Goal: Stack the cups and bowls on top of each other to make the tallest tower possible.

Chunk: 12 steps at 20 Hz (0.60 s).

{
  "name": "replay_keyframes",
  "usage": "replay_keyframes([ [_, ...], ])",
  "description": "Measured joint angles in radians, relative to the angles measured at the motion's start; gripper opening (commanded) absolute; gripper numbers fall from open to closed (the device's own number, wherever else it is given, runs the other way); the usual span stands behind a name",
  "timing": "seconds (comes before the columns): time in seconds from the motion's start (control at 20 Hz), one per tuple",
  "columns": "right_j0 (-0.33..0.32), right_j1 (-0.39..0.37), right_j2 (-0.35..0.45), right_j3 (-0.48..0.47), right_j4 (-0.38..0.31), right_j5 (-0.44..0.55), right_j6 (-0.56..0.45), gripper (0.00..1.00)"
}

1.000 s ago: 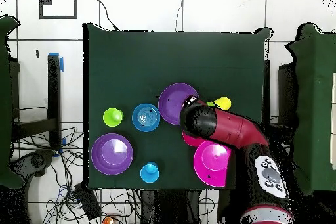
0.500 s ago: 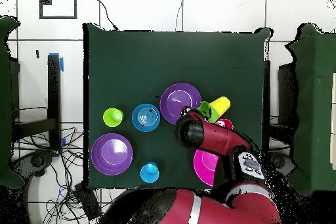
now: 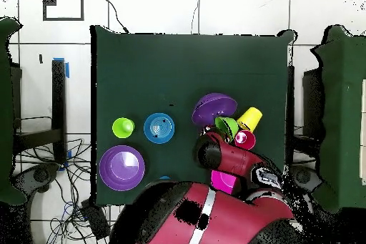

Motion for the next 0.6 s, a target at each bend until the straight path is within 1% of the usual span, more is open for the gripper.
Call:
replay_keyframes([
  [0.35,-0.027,0.009,-0.005,-0.003,-0.026,-0.045,0.000,0.00],
  [0.6,-0.032,0.022,-0.012,-0.016,-0.028,-0.090,0.000,0.00],
])
